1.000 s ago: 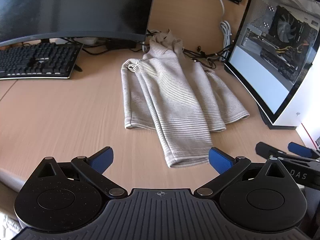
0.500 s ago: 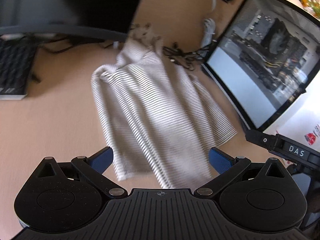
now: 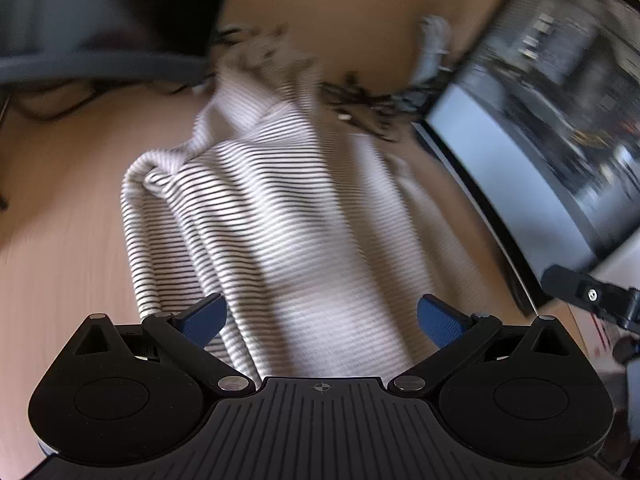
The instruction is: Fold clothes
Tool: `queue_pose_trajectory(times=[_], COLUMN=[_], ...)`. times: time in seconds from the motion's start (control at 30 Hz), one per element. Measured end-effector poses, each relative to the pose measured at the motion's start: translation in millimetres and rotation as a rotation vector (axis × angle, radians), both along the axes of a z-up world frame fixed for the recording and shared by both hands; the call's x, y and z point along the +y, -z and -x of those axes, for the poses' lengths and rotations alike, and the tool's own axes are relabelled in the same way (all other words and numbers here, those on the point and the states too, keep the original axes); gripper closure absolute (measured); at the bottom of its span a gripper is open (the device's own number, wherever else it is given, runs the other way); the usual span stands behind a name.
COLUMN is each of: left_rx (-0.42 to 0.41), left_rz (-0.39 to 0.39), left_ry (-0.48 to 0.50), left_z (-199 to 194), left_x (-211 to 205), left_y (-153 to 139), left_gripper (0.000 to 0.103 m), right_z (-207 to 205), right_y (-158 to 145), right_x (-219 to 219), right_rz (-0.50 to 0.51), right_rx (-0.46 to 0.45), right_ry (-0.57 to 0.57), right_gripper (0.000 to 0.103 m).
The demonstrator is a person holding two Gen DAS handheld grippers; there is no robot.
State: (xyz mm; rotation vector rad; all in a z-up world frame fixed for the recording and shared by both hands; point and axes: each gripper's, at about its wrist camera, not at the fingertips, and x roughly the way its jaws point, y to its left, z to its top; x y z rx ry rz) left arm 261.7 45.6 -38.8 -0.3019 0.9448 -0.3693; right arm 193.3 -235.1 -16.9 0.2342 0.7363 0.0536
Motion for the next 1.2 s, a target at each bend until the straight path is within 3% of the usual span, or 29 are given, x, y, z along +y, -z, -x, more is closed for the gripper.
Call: queue_pose_trajectory(times=[0.13, 0.27, 0.37, 0.5, 0.63, 0.93, 1.1, 1.2], left_rx=[0.046, 0.019, 0.028, 0.025, 0.015, 0.093, 0.079, 0.066], left_rz=[0.013, 0.009, -0.009, 0.036, 0.032, 0.011, -0.01, -0.034], left_ry=[-0.094, -0.135, -0.116, -0.117, -0.108, -0.013, 0.046, 0.051], left_z=[0, 5, 3, 6, 12, 61, 83, 84], left_x=[2, -2, -4, 5, 4, 11, 17, 16], left_y=[12, 15, 14, 16, 18, 13, 13, 13], left_gripper=[0.0, 0.0, 0.0, 0.0, 0.0, 0.0, 0.0, 0.0], right_z=[-43, -83, -115, -142, -126, -53, -11, -6], right_y=[12, 23, 42, 79, 82, 80, 80, 78], right_x=[4, 20, 27, 26, 13, 13, 12, 13], right_rz=[-0.035, -0.045, -0.086, -0.173, -0.222, -0.158, -0.147, -0.148], right_rx=[-0.011, -0.042, 0.011, 0.135, 0.091, 0.111, 0.121, 0.132], right_ry=[-0.106, -0.221, -0.271, -0.264, -0.302, -0.365, -0.366, -0.355], right_gripper=[0.0, 0.0, 0.0, 0.0, 0.0, 0.0, 0.0, 0.0])
